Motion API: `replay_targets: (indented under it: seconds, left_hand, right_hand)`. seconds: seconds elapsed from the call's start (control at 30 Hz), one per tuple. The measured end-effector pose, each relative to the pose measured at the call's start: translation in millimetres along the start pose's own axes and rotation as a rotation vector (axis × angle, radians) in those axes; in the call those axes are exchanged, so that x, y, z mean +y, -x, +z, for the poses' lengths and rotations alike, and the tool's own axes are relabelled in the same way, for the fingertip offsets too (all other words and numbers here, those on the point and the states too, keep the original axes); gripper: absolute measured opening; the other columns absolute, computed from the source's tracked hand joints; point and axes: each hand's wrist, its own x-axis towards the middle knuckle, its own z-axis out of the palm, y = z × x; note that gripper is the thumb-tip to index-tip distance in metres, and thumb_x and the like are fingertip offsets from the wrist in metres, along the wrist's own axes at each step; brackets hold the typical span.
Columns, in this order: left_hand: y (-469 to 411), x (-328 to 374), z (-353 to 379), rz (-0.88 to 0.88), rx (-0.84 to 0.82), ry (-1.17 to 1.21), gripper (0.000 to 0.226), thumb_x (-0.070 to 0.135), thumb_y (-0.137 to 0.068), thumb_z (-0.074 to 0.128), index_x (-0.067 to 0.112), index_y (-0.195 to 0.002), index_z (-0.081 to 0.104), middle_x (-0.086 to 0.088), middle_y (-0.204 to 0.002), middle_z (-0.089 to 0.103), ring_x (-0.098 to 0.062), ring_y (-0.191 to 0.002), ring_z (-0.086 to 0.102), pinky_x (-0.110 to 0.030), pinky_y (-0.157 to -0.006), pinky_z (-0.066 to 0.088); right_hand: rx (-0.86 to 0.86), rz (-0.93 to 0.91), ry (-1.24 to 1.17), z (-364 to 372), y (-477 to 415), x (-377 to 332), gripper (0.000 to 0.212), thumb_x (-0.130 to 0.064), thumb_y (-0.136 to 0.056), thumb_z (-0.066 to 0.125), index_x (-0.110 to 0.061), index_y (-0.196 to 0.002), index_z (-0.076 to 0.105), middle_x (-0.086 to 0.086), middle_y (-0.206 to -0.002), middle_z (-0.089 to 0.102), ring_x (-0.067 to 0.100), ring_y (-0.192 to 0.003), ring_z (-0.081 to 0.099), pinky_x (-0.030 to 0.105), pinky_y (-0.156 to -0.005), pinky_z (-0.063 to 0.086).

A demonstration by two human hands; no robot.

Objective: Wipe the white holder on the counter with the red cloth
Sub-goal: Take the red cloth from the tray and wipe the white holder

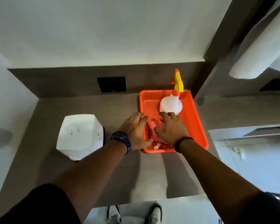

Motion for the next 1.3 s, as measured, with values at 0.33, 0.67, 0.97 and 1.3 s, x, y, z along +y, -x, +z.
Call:
replay_targets:
  seconds: [0.33, 0.67, 0.97, 1.3]
  left_hand:
    - [5.5, -6.1, 36.7, -0.03, -0.003, 0.009, 0.086, 0.047, -0.06, 0.067, 0.0, -0.129, 0.043, -0.021, -0.136, 0.042, -0.034, -0.12, 0.044, -0.043, -0.101, 0.042]
    - [5.4, -50.7, -78.5, -0.054, 0.119, -0.032, 0.095, 0.068, -0.064, 0.071, 0.012, -0.136, 0.045, -0.019, -0.141, 0.044, -0.035, -0.128, 0.042, -0.049, -0.104, 0.04]
    - [75.5, -141.4, -144.9, -0.213, -0.411, -0.257, 0.157, 0.087, -0.023, 0.071, 0.024, -0.148, 0.0, -0.005, -0.158, 0.013, -0.025, -0.143, 0.016, -0.041, -0.114, 0.022]
    - [83.2, -156.9, -108.6, -0.132, -0.278, -0.239, 0.133, 0.081, -0.027, 0.065, 0.024, -0.139, 0.019, 0.002, -0.141, 0.041, -0.022, -0.127, 0.04, -0.04, -0.108, 0.035]
  right_hand:
    - [-0.196, 0.015, 0.249, 45.9, -16.6, 20.2, 0.072, -0.047, -0.08, 0.069, -0.036, -0.144, 0.037, 0.013, -0.144, 0.047, 0.045, -0.128, 0.045, 0.059, -0.096, 0.049]
    - [0.396, -0.03, -0.857, 17.1, -13.8, -55.0, 0.053, -0.009, -0.074, 0.064, -0.024, -0.125, 0.058, -0.017, -0.109, 0.067, -0.004, -0.096, 0.062, 0.0, -0.085, 0.042]
    - [-0.186, 0.157, -1.422, 111.2, 24.9, -150.6, 0.045, -0.014, -0.082, 0.063, -0.029, -0.124, 0.063, 0.007, -0.145, 0.062, 0.025, -0.135, 0.058, 0.048, -0.116, 0.045]
    - [0.036, 0.241, -1.367, 129.8, 36.2, -199.1, 0.089, -0.083, -0.074, 0.052, -0.022, -0.14, 0.056, 0.005, -0.144, 0.062, 0.023, -0.135, 0.057, 0.053, -0.116, 0.044]
